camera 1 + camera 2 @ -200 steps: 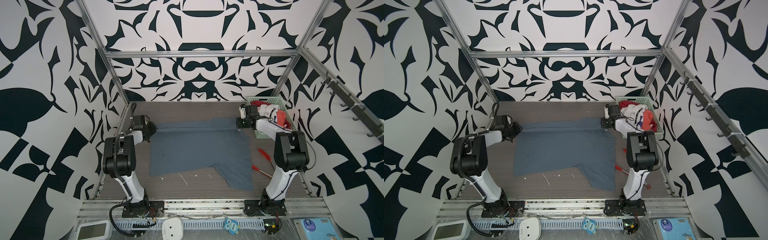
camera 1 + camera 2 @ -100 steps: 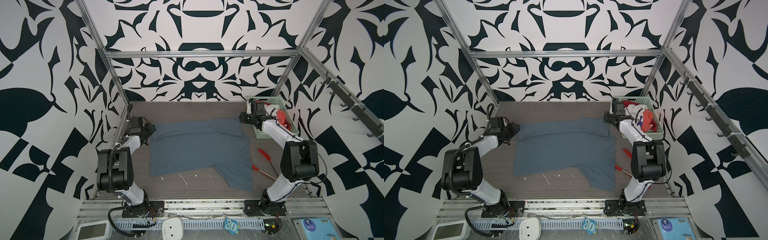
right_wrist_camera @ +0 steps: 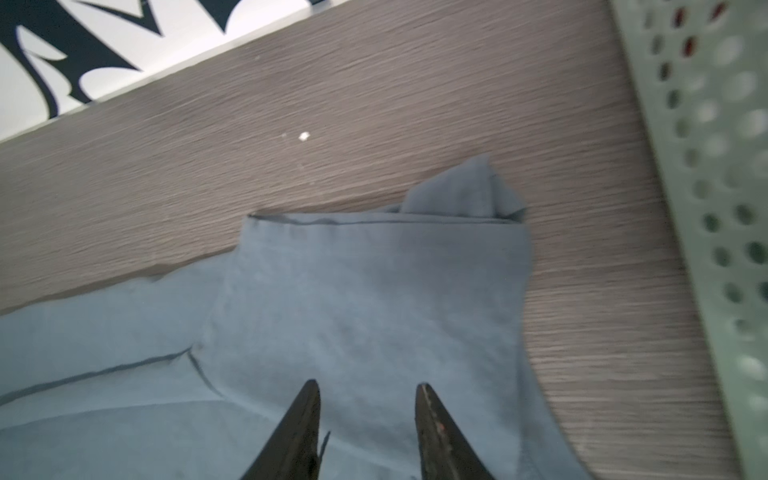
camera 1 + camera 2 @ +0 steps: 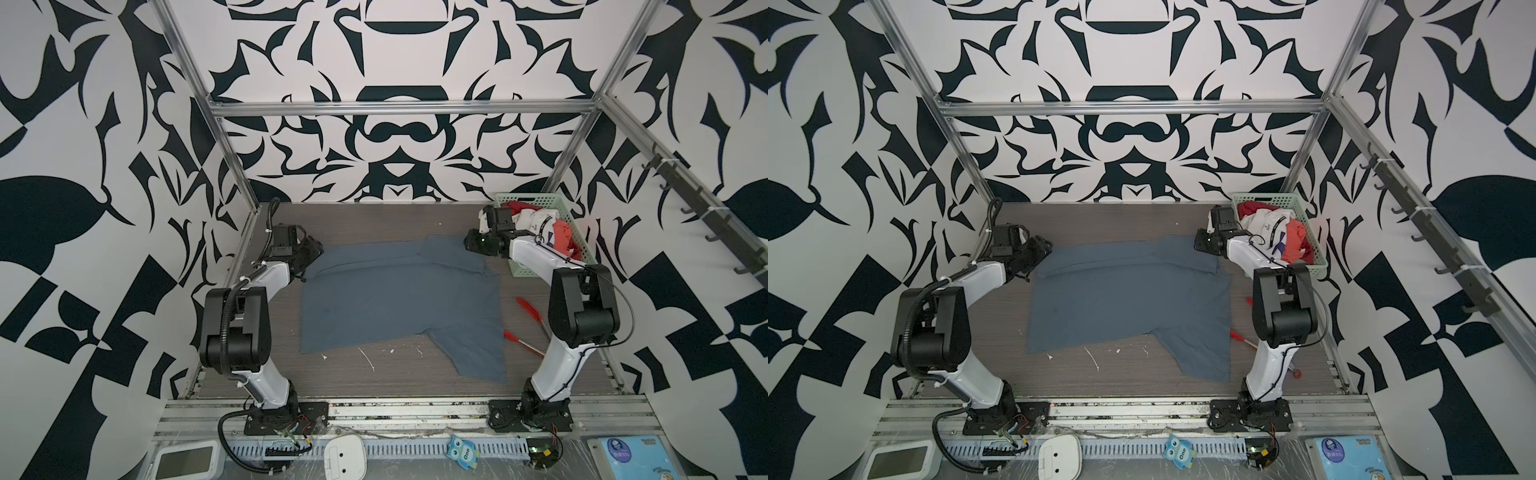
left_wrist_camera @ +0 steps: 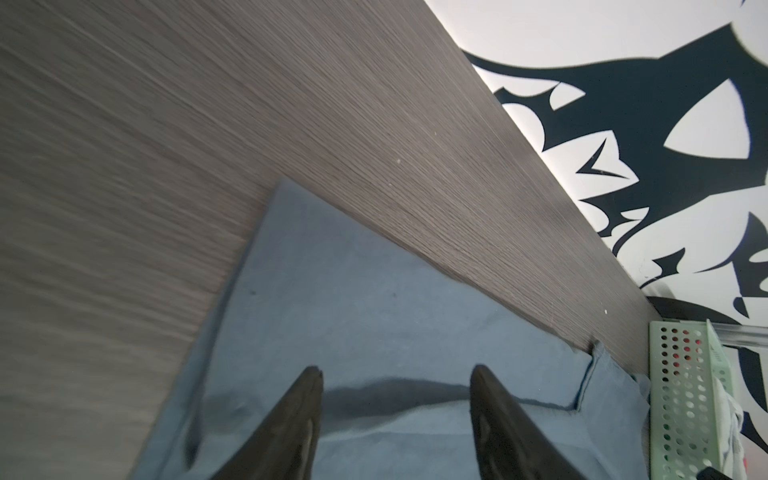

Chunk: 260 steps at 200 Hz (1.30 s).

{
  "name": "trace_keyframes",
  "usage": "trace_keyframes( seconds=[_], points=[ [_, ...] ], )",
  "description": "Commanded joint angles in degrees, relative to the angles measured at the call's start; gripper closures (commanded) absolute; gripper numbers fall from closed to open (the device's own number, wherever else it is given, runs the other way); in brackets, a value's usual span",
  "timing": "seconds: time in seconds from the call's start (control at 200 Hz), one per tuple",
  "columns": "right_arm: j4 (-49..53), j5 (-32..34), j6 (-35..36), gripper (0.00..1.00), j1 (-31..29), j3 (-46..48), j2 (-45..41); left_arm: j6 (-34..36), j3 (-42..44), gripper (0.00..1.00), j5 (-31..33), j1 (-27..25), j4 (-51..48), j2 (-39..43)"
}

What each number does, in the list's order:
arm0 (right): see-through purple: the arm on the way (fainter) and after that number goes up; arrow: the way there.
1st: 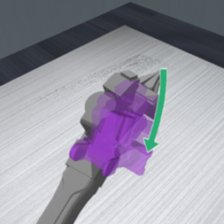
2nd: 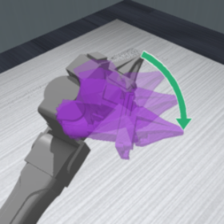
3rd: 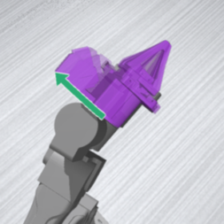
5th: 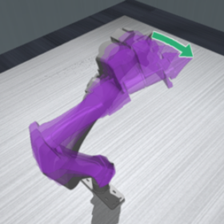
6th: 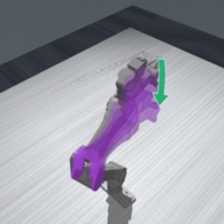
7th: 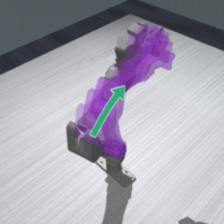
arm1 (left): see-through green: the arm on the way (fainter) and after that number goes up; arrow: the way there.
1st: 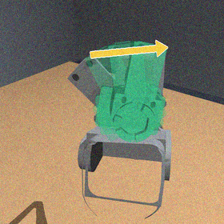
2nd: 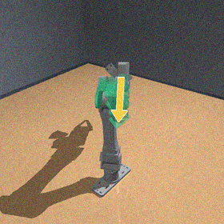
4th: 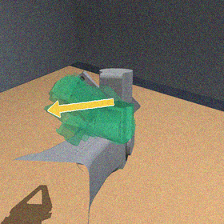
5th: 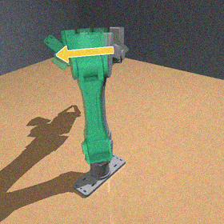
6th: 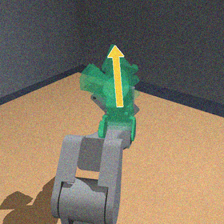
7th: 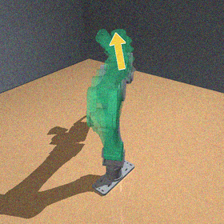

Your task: Fold and stack the t-shirts

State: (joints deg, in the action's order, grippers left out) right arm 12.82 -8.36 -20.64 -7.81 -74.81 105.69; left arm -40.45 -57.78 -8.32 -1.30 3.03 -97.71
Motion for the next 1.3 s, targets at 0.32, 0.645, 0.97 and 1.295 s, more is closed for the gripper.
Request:
trace_keyframes(
  seconds=[0.32,0.645,0.97,1.295],
  points=[
    [8.92,12.17,5.76,0.52,0.11,-17.58,11.49,-2.01,-2.17,0.40,-1.62,-2.33,-0.46,-5.54],
    [3.96,4.98,-2.21,0.49,6.62,-15.59,12.87,-1.07,-2.39,0.40,-1.11,-2.30,-1.54,-5.94],
    [1.73,-0.79,-3.99,0.52,8.67,-15.61,16.35,-1.65,-2.17,0.39,-1.23,-2.30,-1.33,-6.82],
    [-1.13,-2.58,-6.08,0.69,9.15,-13.94,17.33,-1.65,-1.91,0.39,-0.57,-2.35,-1.71,-6.88]
  ],
)
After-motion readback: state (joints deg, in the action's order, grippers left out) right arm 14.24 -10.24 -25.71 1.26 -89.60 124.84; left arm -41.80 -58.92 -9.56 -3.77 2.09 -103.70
